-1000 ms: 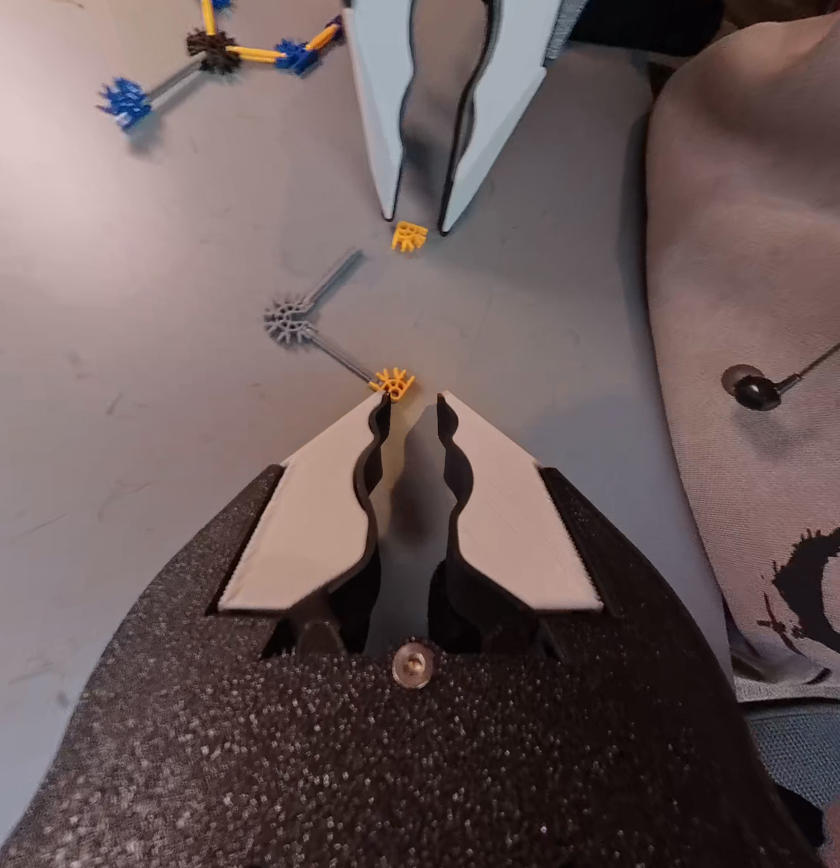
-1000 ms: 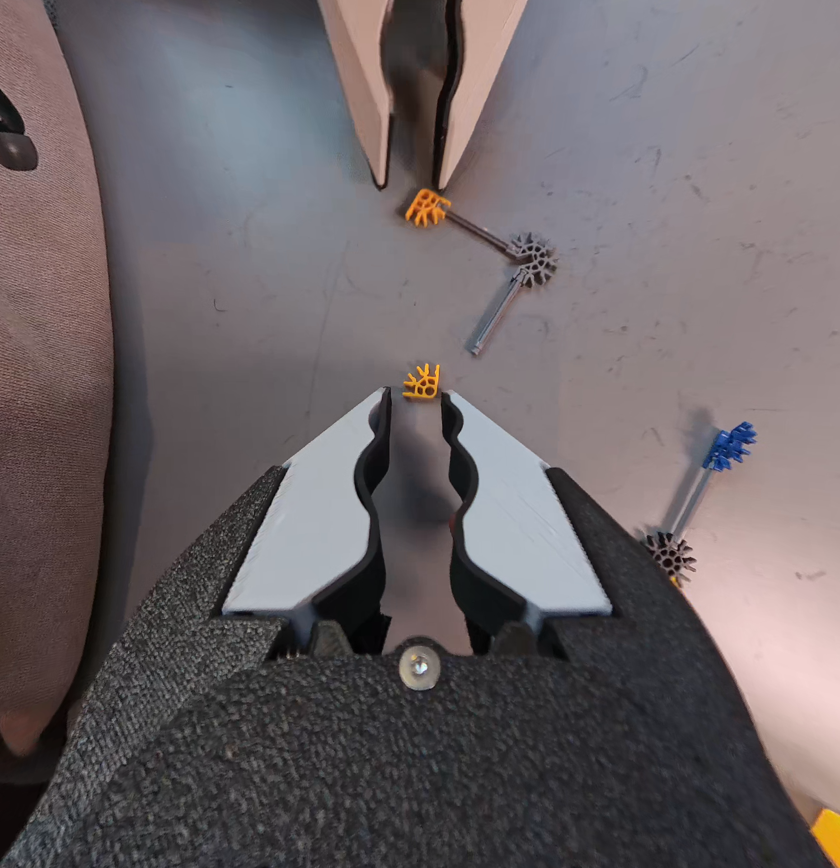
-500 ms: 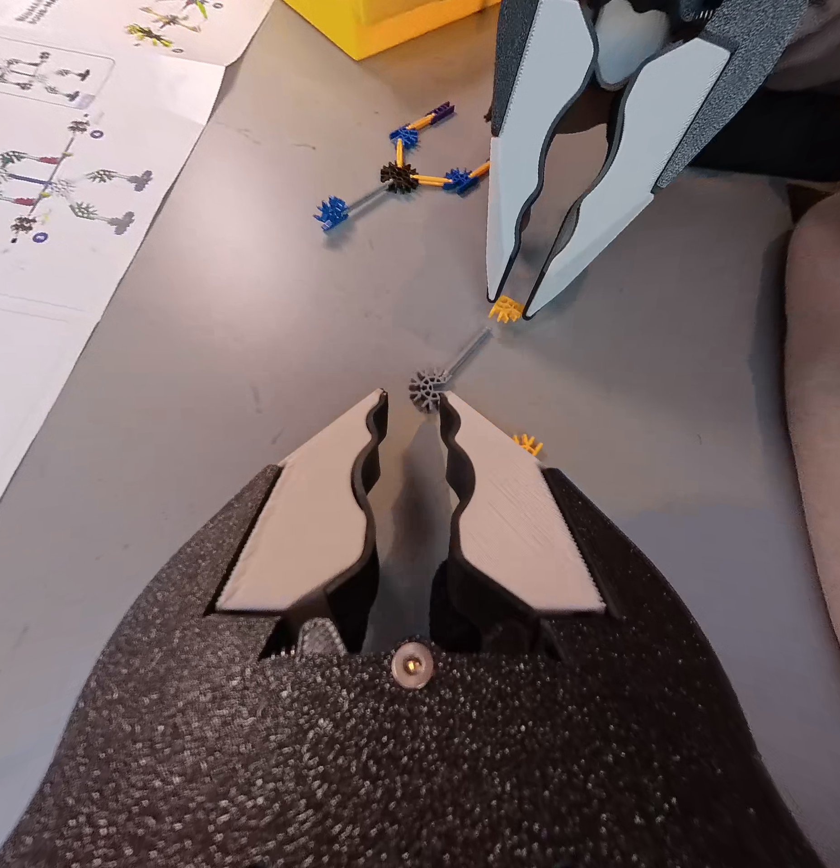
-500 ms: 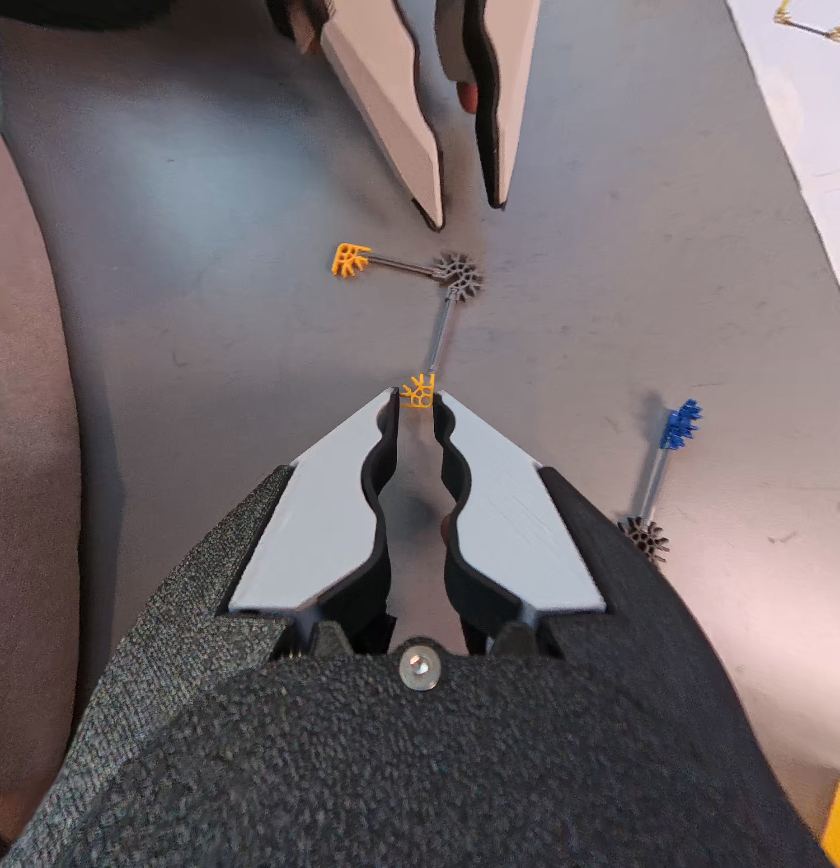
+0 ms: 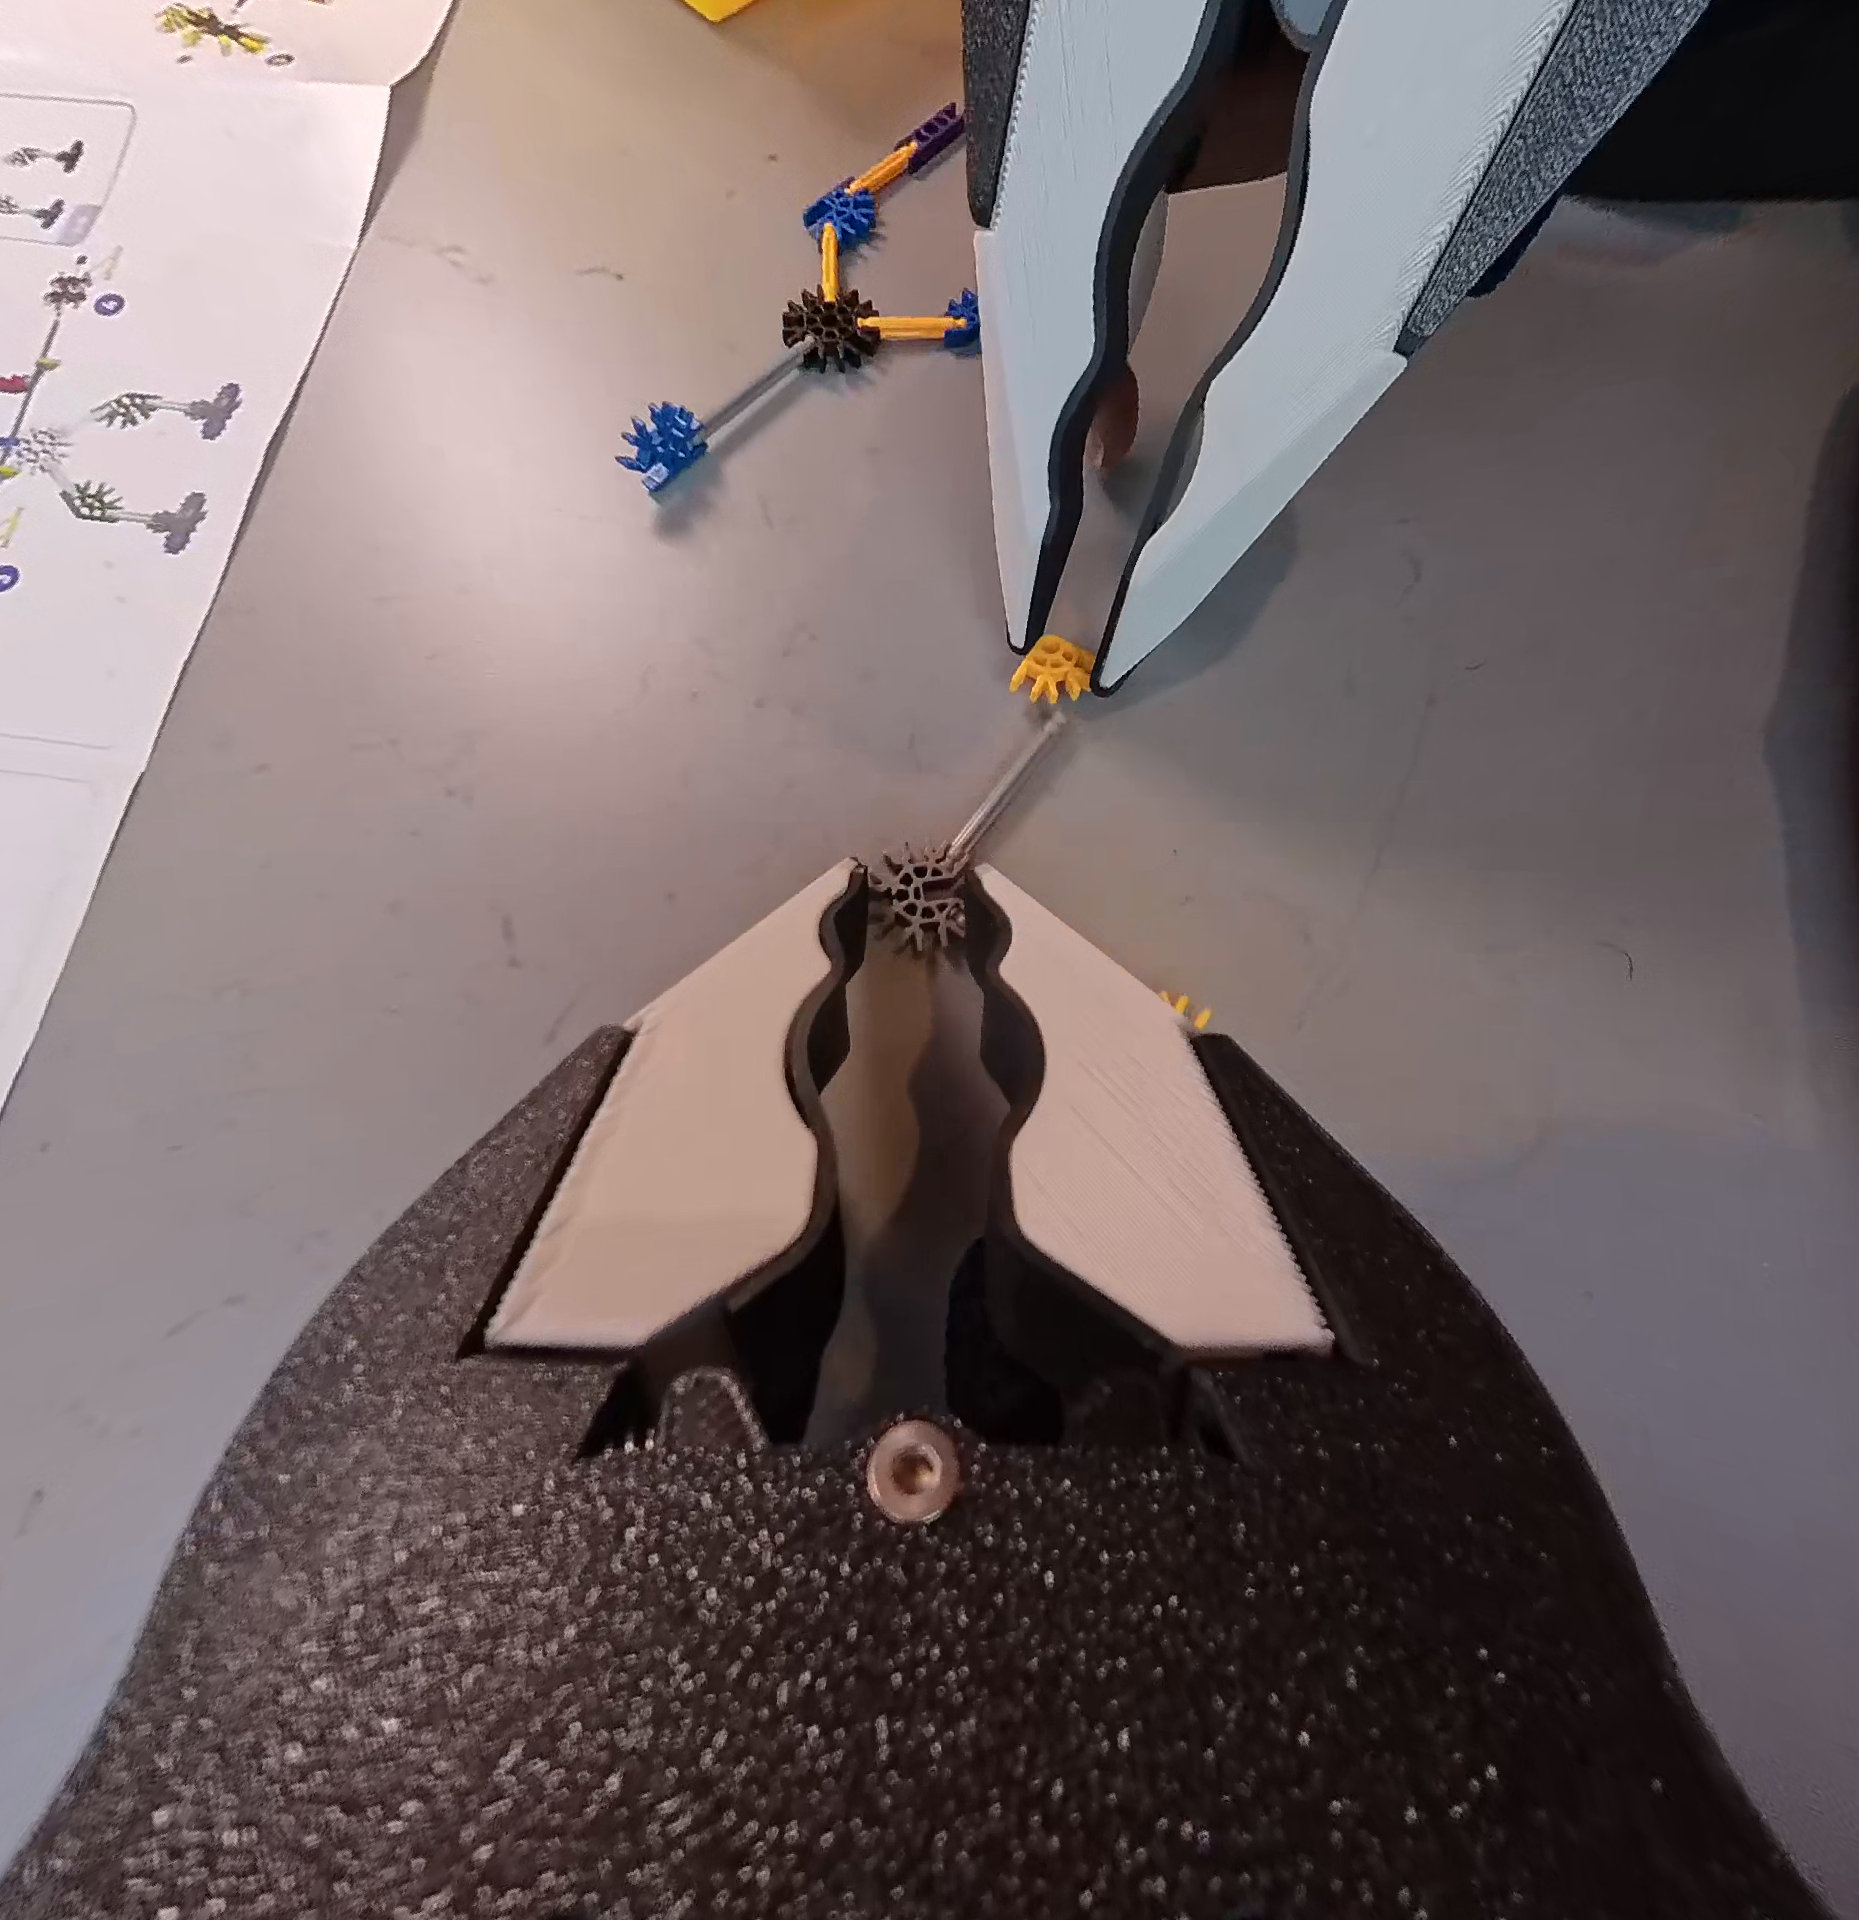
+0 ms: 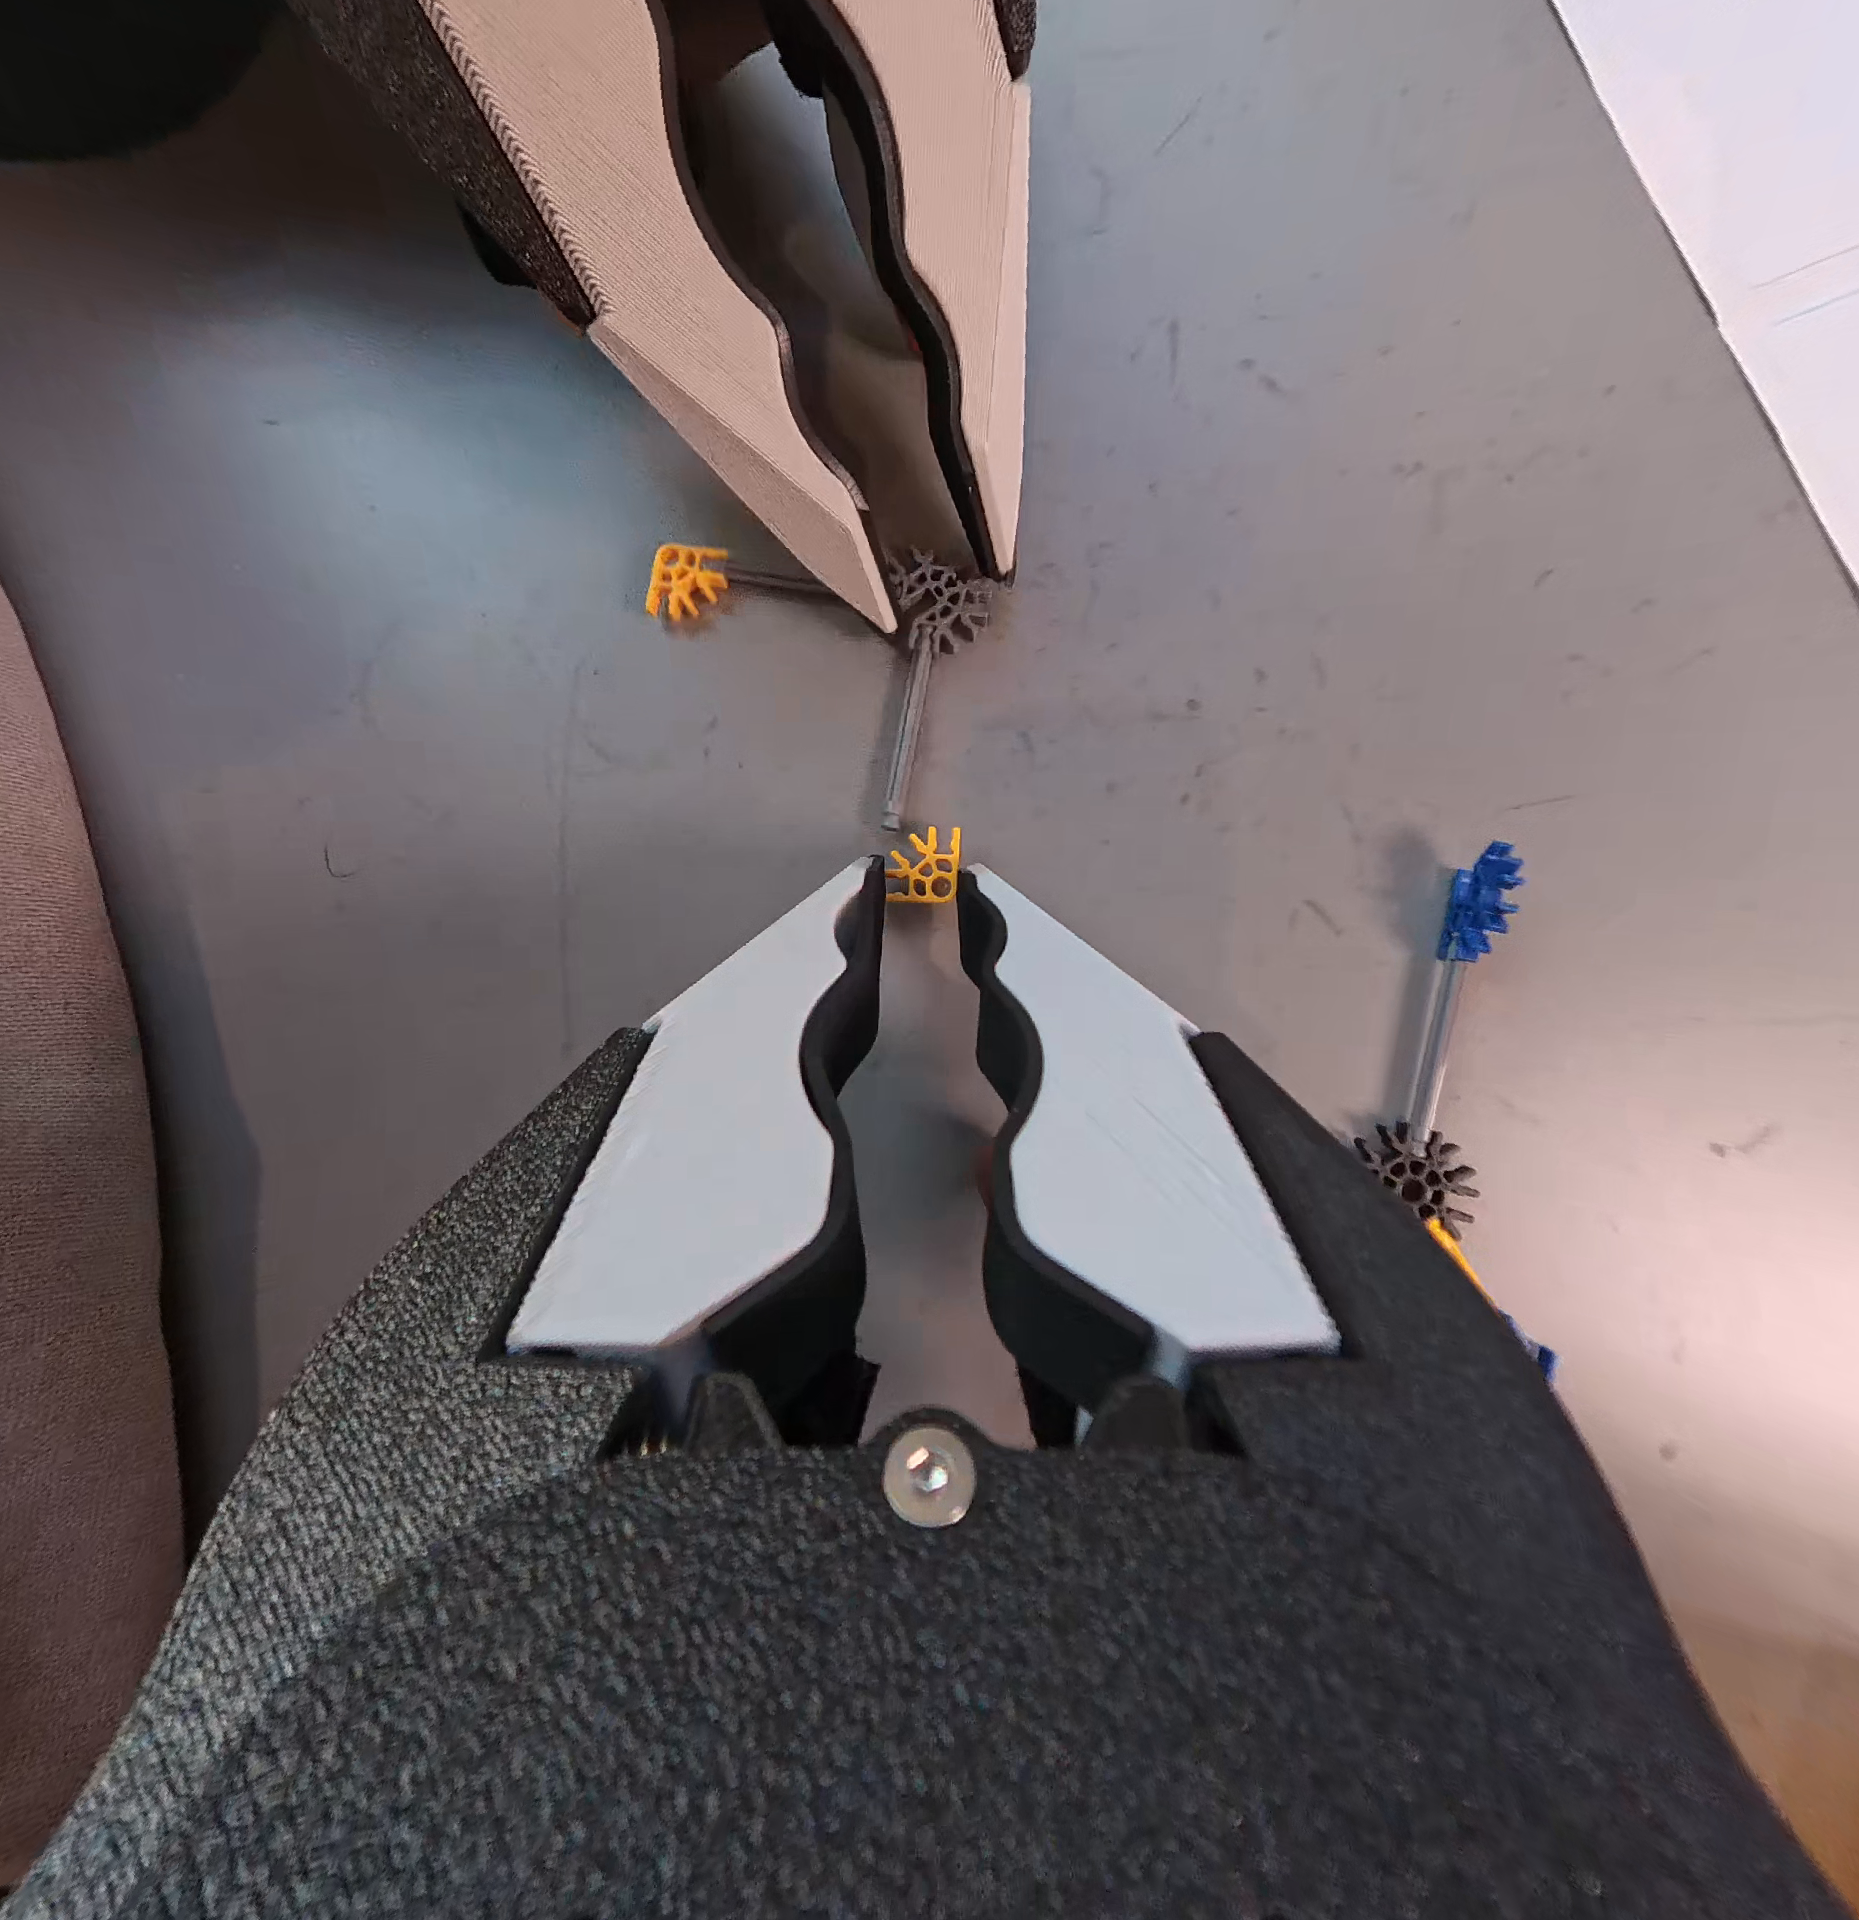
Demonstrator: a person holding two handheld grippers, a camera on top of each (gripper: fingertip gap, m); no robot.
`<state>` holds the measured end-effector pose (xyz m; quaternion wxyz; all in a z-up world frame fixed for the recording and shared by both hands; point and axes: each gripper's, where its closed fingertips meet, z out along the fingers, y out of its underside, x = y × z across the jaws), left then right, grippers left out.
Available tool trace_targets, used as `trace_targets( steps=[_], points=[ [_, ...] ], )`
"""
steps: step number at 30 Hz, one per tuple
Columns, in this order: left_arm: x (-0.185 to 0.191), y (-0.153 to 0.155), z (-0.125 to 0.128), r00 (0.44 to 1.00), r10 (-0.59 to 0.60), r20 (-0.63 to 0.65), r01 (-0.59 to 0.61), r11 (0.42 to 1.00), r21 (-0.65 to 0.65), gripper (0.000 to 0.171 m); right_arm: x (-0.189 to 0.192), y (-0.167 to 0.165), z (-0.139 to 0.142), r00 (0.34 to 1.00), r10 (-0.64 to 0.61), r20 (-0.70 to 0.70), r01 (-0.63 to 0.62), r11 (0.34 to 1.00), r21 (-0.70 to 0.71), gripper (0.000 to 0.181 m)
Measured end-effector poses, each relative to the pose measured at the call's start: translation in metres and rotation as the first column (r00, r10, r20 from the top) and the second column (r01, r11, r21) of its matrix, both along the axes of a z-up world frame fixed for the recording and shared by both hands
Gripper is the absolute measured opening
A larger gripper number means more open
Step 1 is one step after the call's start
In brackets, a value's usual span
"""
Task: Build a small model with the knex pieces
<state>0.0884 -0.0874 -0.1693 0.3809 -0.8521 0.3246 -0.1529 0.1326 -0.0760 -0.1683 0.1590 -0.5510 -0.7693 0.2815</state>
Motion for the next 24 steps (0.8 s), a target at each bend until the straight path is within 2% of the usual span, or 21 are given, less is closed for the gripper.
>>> trace_targets(
  steps=[10, 18, 24],
  points=[
    [-0.015, -0.001, -0.001, 0.995, 0.072, -0.063, -0.071, 0.997, 0.015, 0.016, -0.005, 0.003, 0.002, 1.000, -0.025, -0.011, 0.025, 1.000, -0.004, 0.012],
    [-0.020, -0.003, 0.007, 0.995, 0.098, -0.007, -0.097, 0.995, 0.015, 0.018, -0.009, 0.004, 0.001, 0.999, -0.036, -0.018, 0.036, 0.999, -0.010, 0.012],
    [-0.020, -0.003, 0.000, 0.995, 0.094, -0.022, -0.094, 0.996, 0.000, 0.018, -0.011, 0.004, 0.002, 0.999, -0.038, -0.026, 0.038, 0.999, -0.012, 0.012]
  ],
)
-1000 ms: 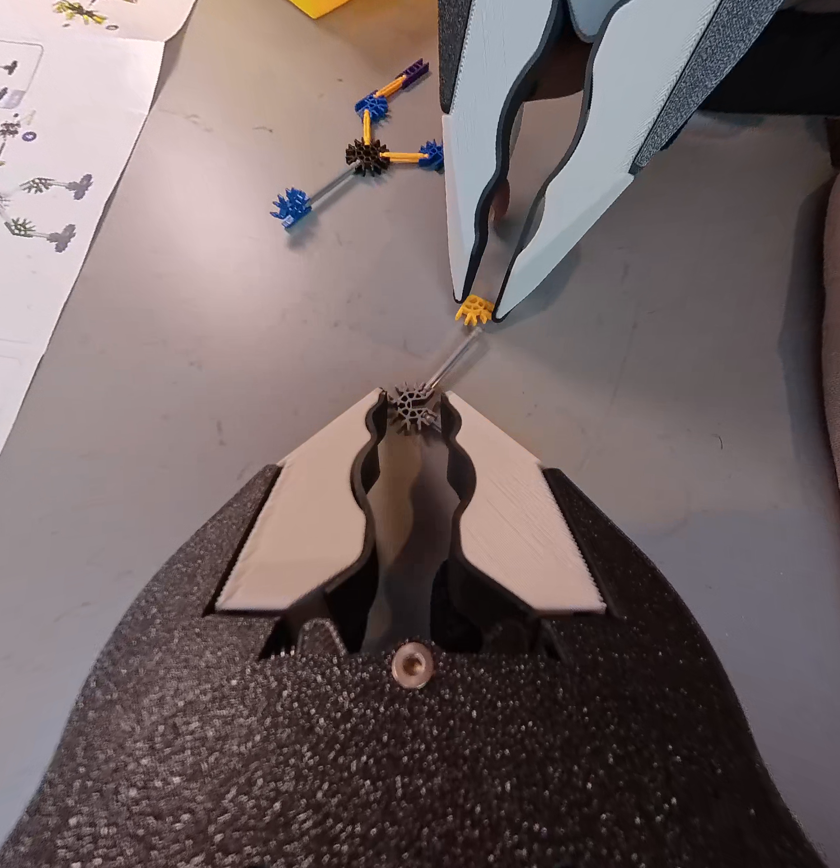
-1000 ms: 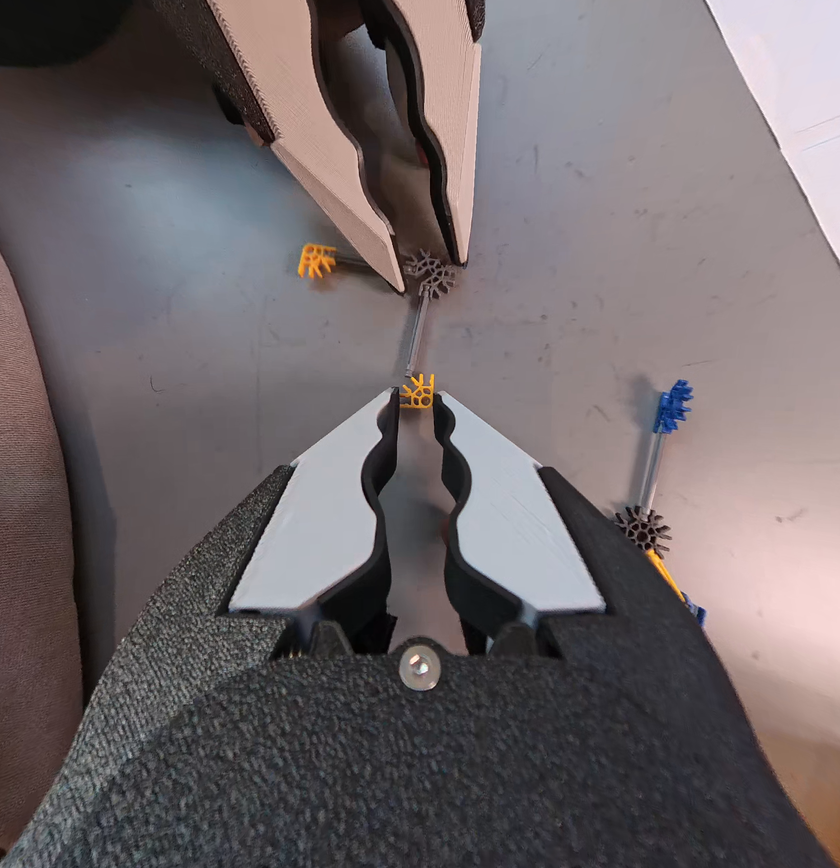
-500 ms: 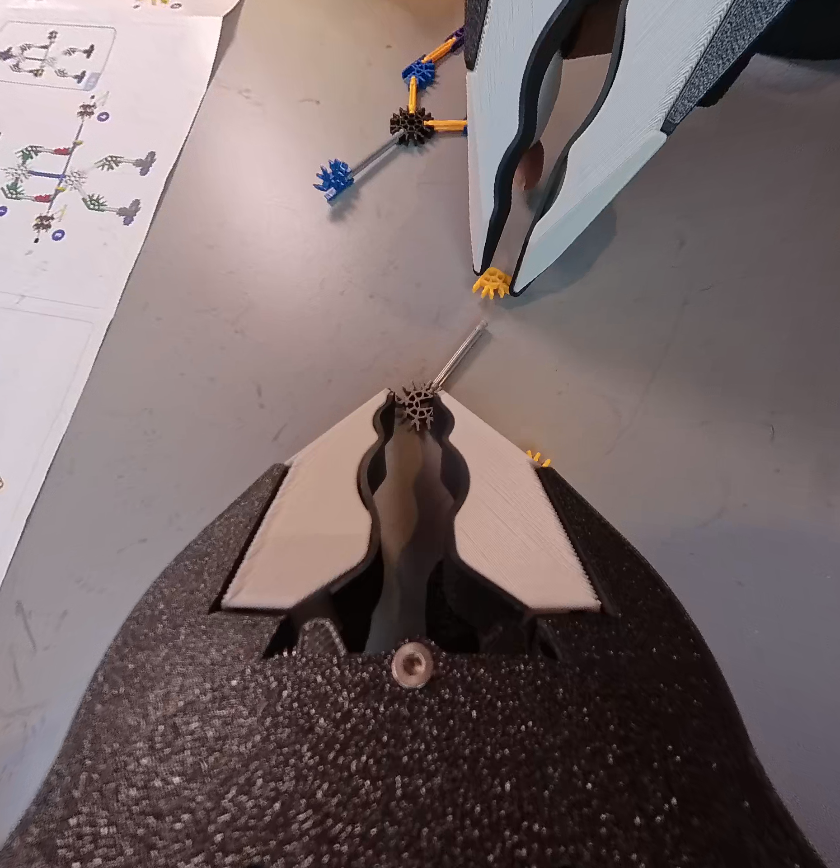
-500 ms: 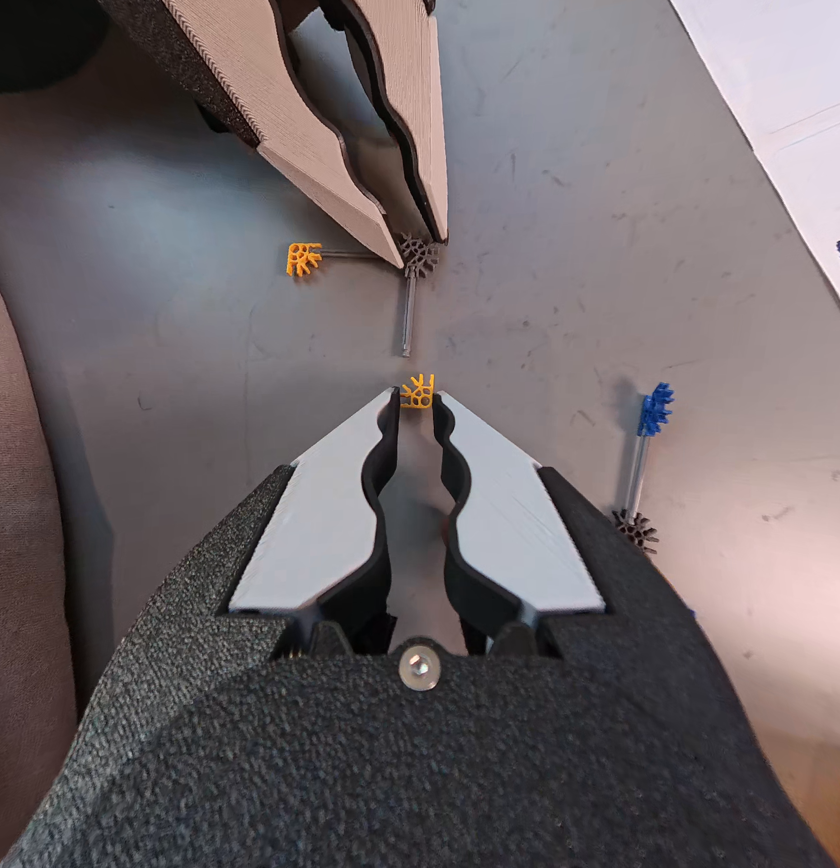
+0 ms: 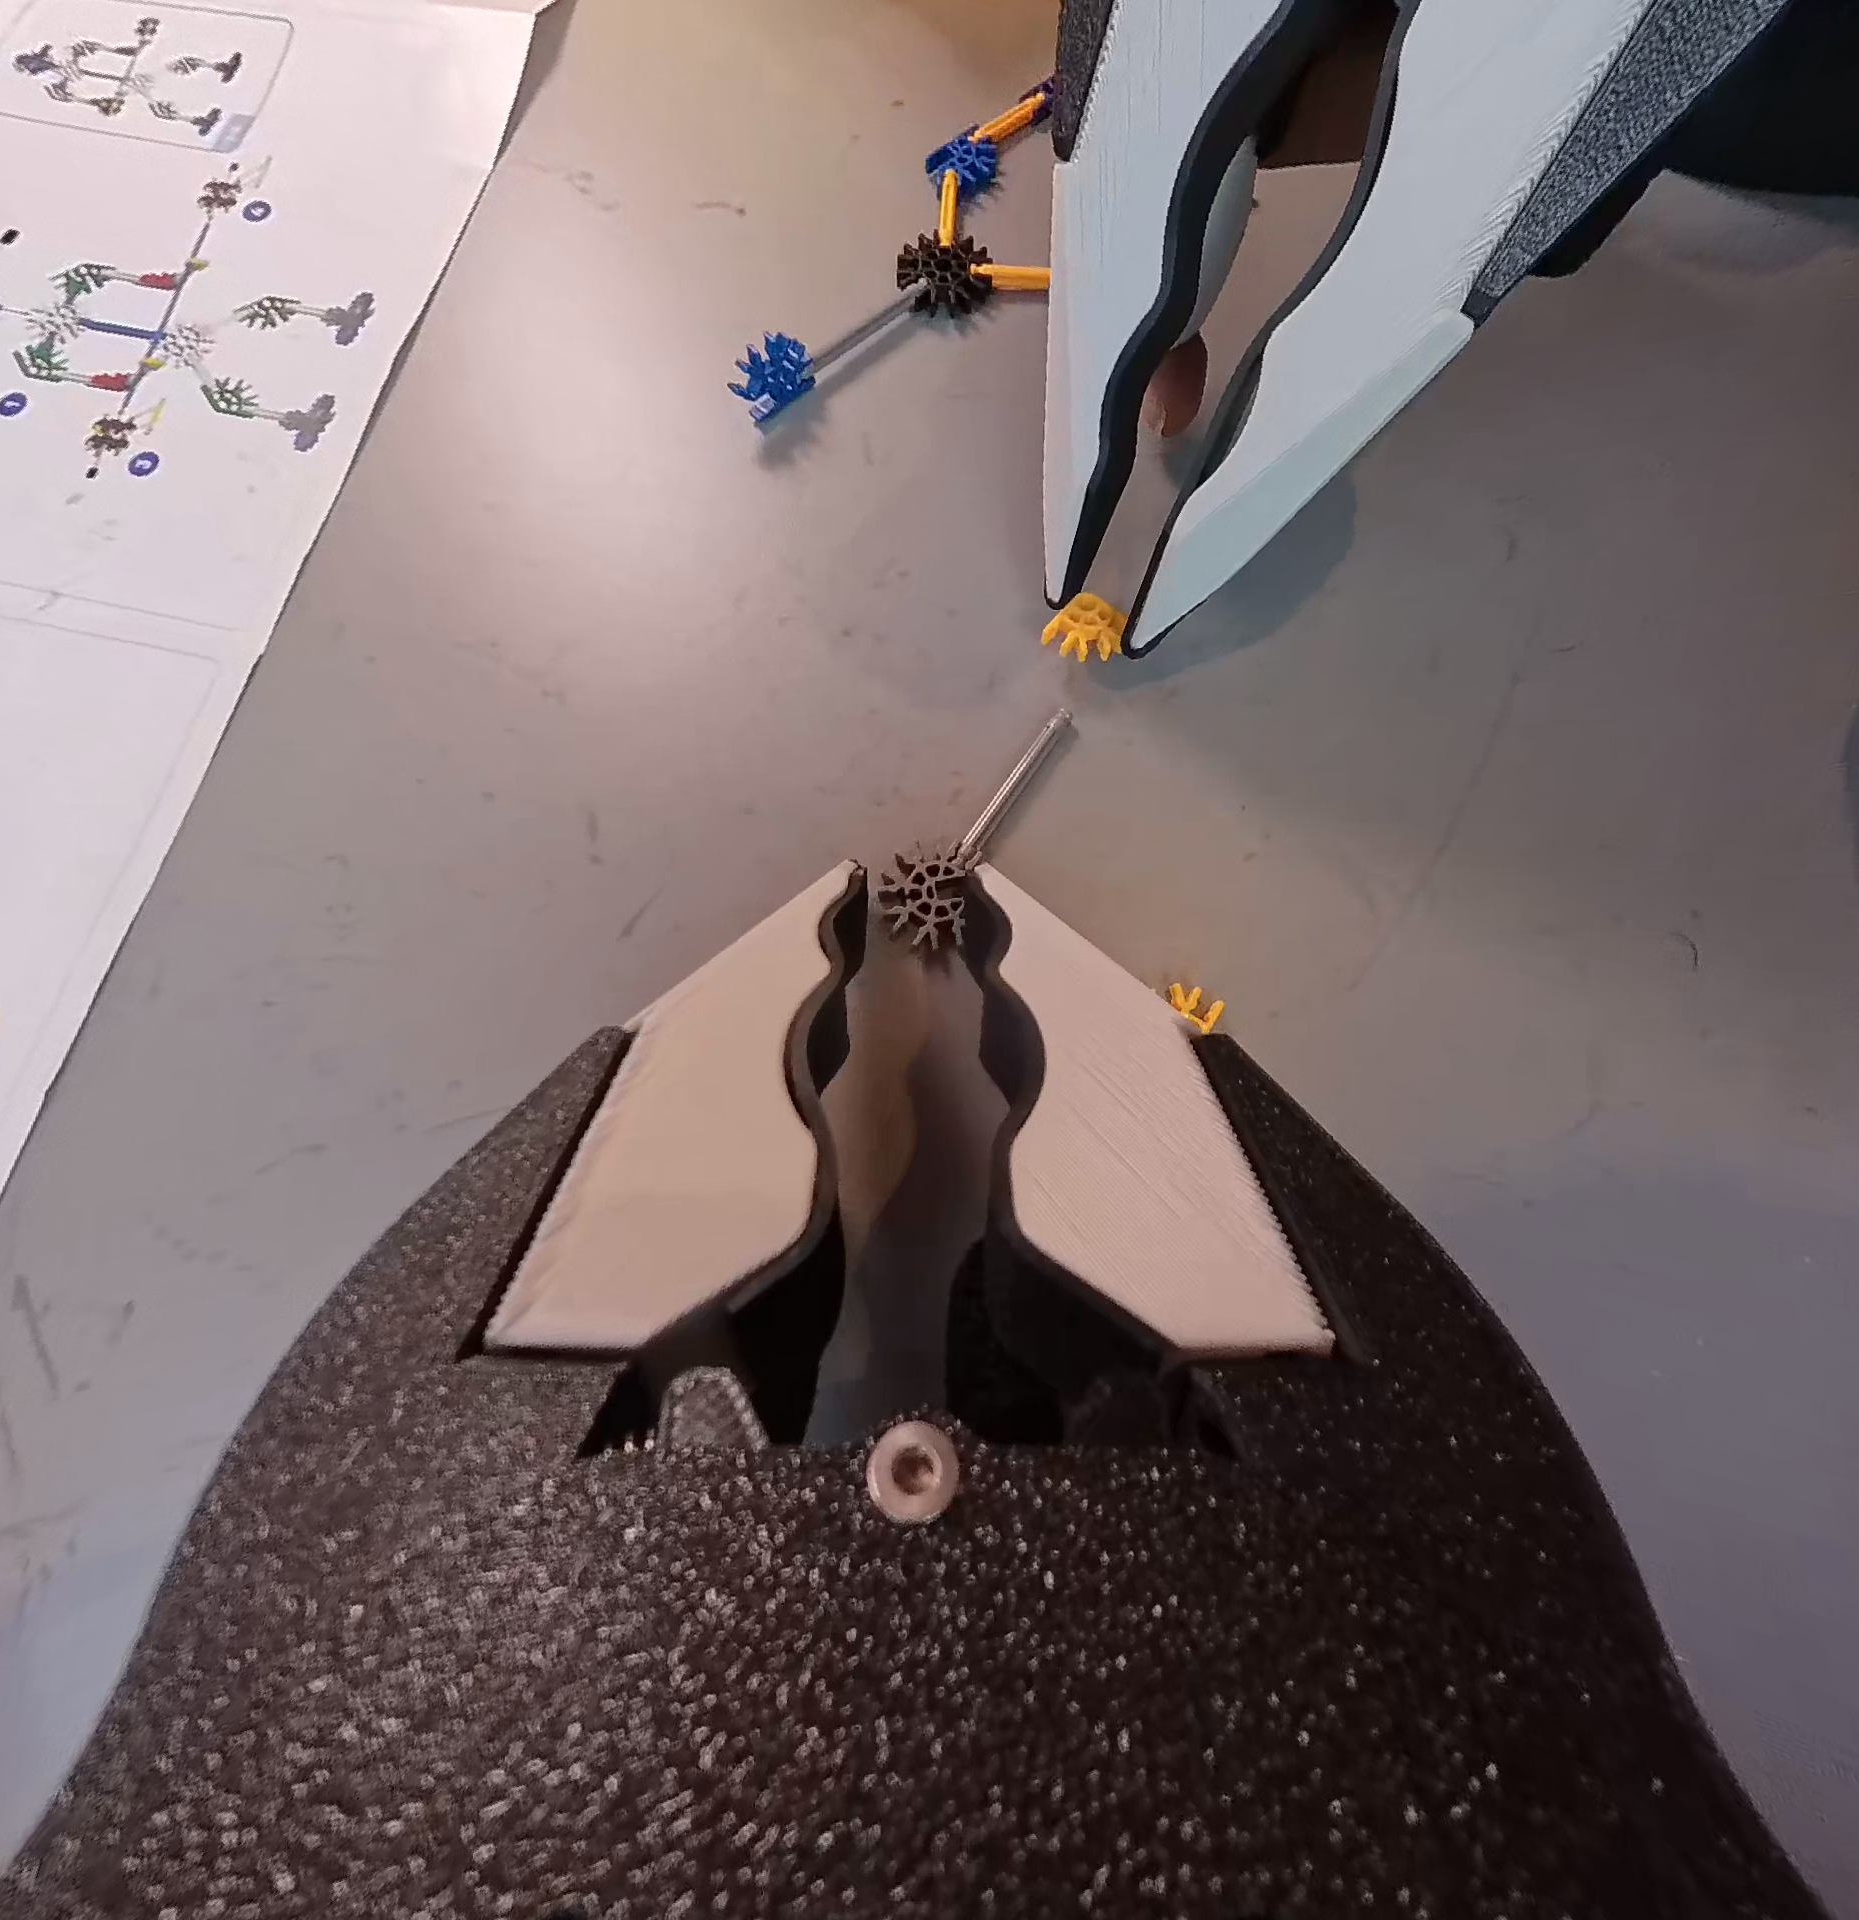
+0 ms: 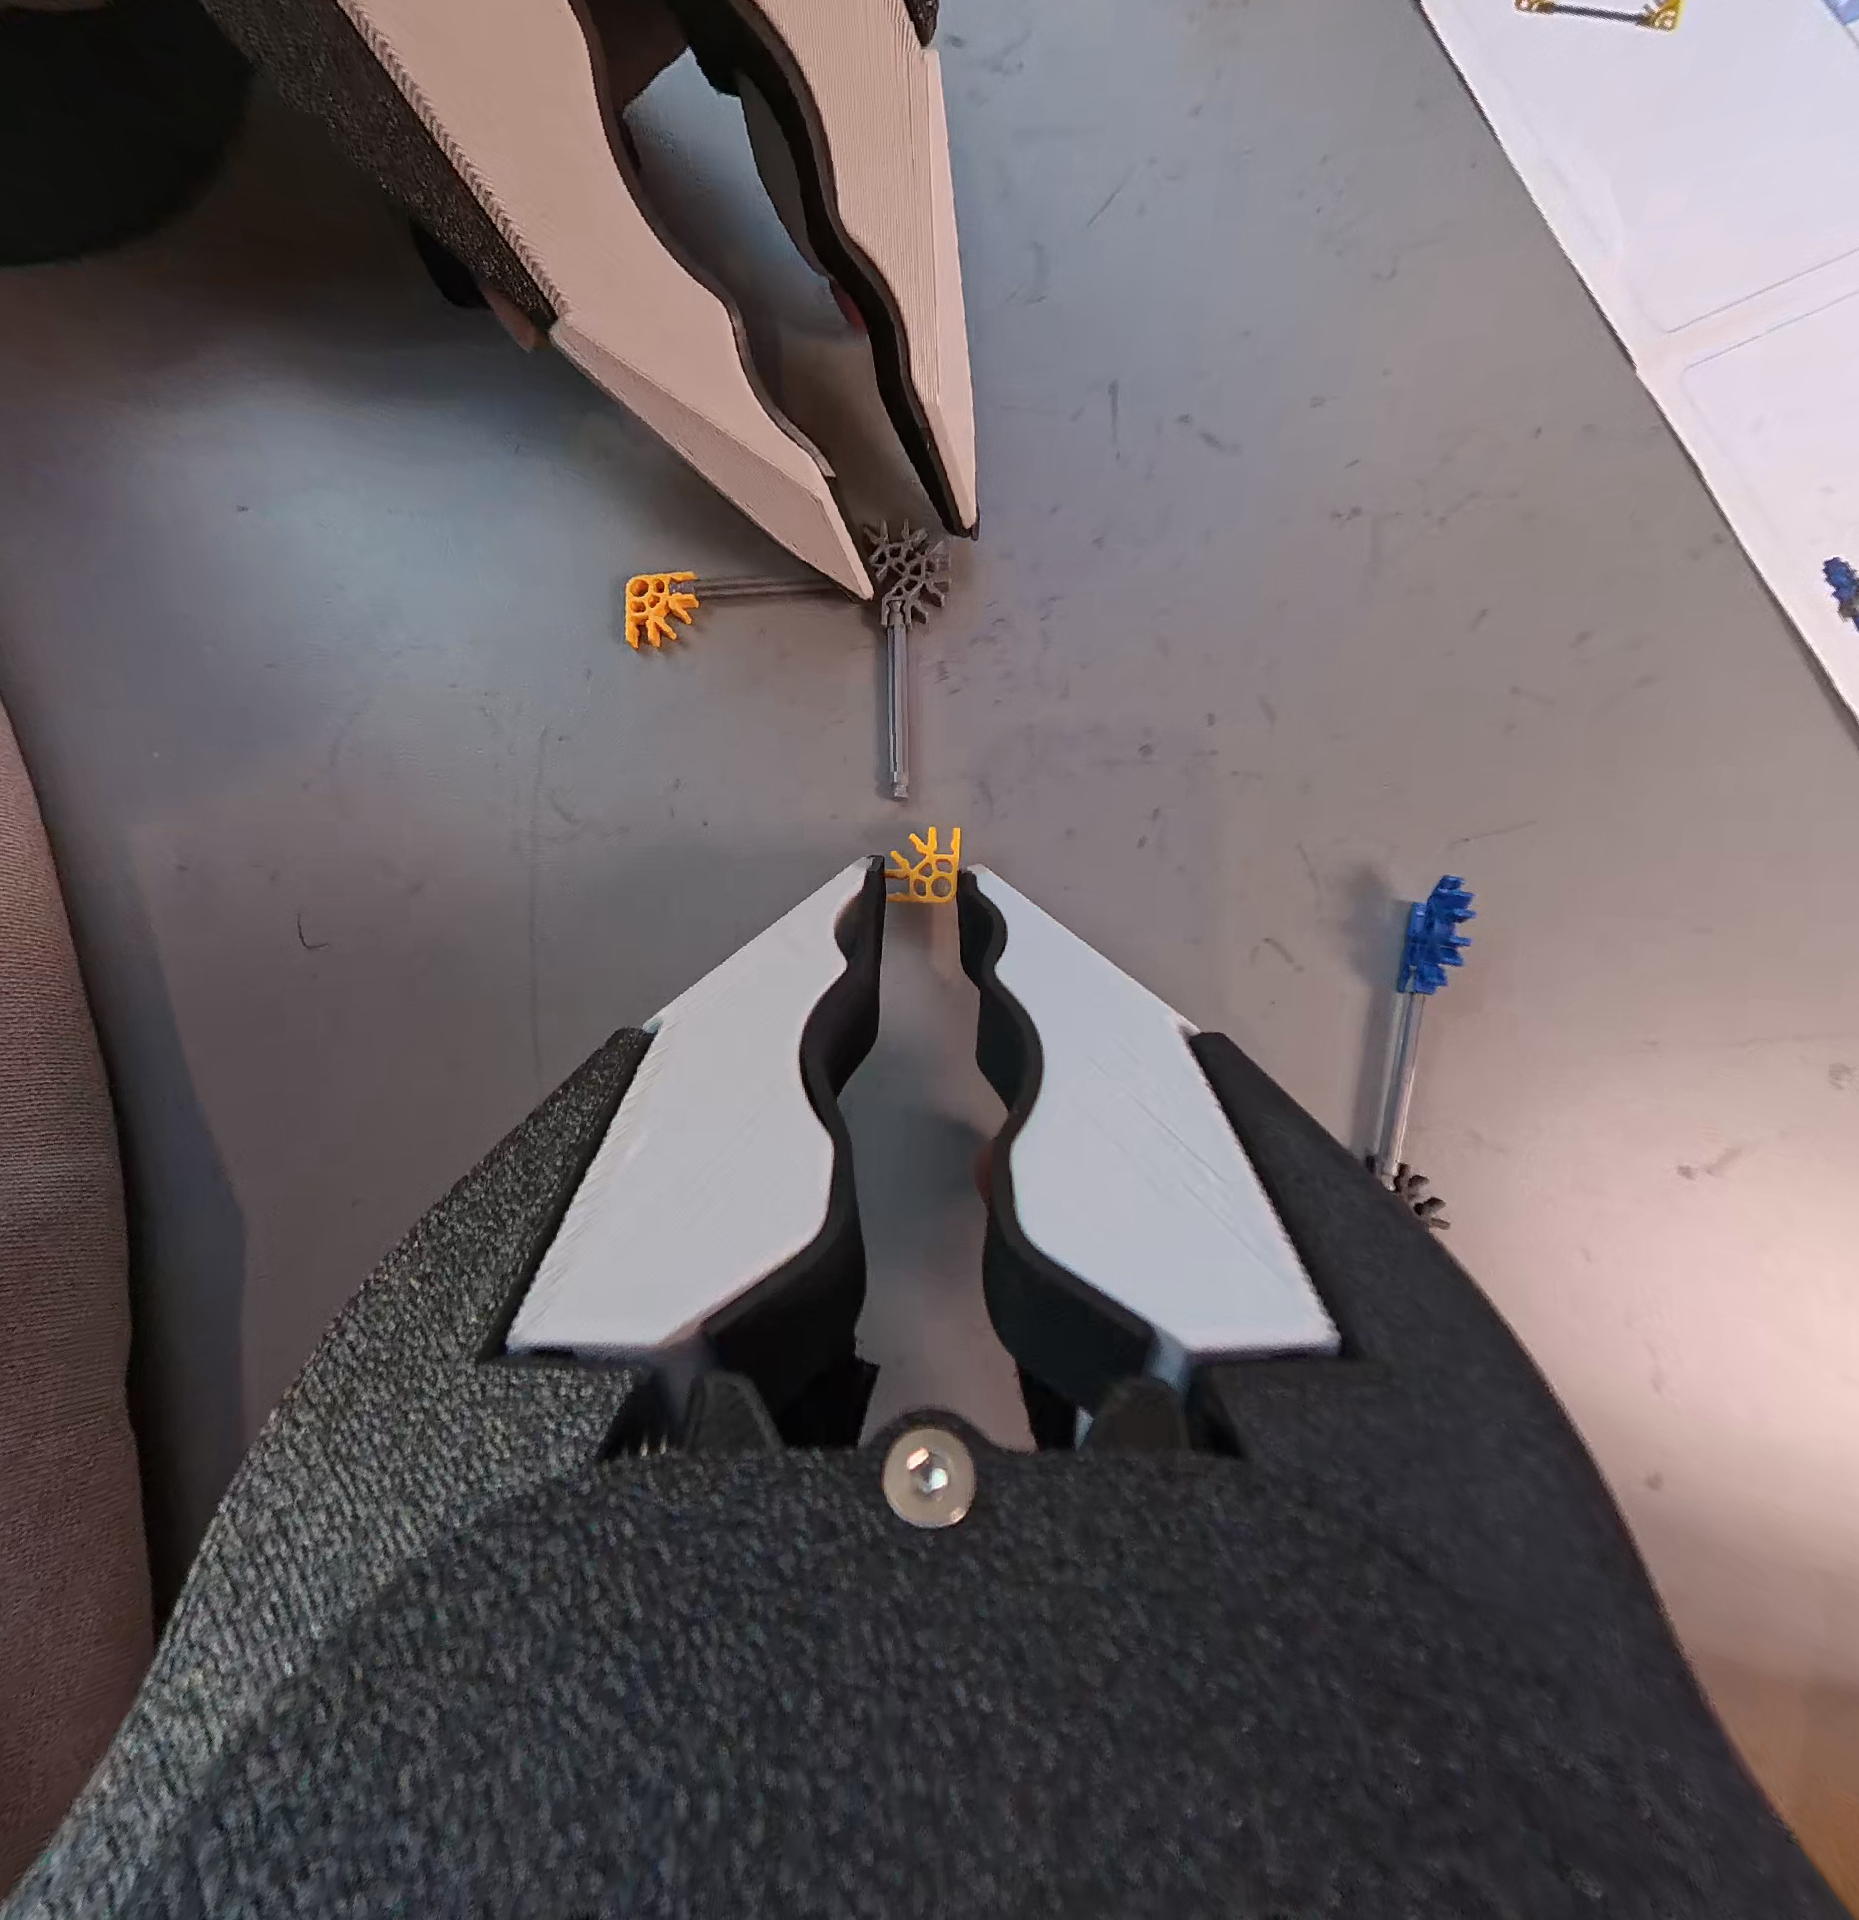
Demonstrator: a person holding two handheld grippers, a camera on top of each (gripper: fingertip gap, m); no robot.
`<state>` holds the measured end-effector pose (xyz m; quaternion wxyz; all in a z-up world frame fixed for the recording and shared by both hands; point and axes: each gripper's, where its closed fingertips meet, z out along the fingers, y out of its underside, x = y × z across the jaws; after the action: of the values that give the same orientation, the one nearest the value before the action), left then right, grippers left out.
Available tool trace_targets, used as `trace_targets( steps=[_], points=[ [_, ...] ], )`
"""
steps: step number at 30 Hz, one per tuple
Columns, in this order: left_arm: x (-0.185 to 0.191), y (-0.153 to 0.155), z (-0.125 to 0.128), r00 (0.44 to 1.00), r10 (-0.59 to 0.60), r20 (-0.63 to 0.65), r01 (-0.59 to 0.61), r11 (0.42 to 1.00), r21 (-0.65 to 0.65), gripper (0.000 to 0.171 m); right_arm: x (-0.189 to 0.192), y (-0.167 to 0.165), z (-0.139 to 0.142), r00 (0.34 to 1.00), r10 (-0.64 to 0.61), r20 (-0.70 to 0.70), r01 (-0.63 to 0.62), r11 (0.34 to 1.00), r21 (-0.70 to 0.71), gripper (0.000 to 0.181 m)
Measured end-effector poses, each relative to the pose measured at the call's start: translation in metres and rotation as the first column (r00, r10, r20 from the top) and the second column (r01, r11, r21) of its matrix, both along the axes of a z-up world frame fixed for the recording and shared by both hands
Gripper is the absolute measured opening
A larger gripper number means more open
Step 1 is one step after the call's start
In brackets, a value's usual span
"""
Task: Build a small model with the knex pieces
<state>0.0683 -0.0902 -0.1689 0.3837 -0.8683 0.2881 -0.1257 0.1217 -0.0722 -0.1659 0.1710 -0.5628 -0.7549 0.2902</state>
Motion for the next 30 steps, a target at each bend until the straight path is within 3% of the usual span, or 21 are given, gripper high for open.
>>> trace_targets(
  steps=[5, 11, 15, 22, 25, 30],
  points=[
    [0.000, 0.001, 0.002, 1.000, -0.002, -0.005, 0.002, 1.000, 0.016, 0.018, -0.002, -0.003, 0.004, 1.000, 0.003, -0.016, -0.004, 0.999, -0.041, 0.012],
    [0.023, -0.002, 0.033, 0.990, -0.123, 0.075, 0.108, 0.978, 0.177, 0.022, -0.005, -0.021, 0.025, 0.995, 0.031, -0.098, -0.057, 0.960, -0.276, 0.012],
    [0.045, -0.013, 0.054, 0.965, -0.247, 0.085, 0.211, 0.930, 0.302, 0.022, -0.004, -0.037, 0.045, 0.985, 0.064, -0.160, -0.133, 0.874, -0.468, 0.012],
    [0.055, -0.021, 0.066, 0.946, -0.312, 0.085, 0.262, 0.893, 0.366, 0.020, 0.000, -0.045, 0.062, 0.984, 0.064, -0.166, -0.164, 0.693, -0.702, 0.012],
    [0.057, -0.024, 0.068, 0.943, -0.324, 0.076, 0.273, 0.884, 0.379, 0.018, 0.002, -0.046, 0.071, 0.984, 0.068, -0.167, -0.174, 0.606, -0.776, 0.012],
    [0.058, -0.024, 0.072, 0.940, -0.327, 0.099, 0.266, 0.882, 0.389, 0.006, 0.004, -0.052, 0.075, 0.985, 0.084, -0.152, -0.173, 0.526, -0.832, 0.011]
  ],
)
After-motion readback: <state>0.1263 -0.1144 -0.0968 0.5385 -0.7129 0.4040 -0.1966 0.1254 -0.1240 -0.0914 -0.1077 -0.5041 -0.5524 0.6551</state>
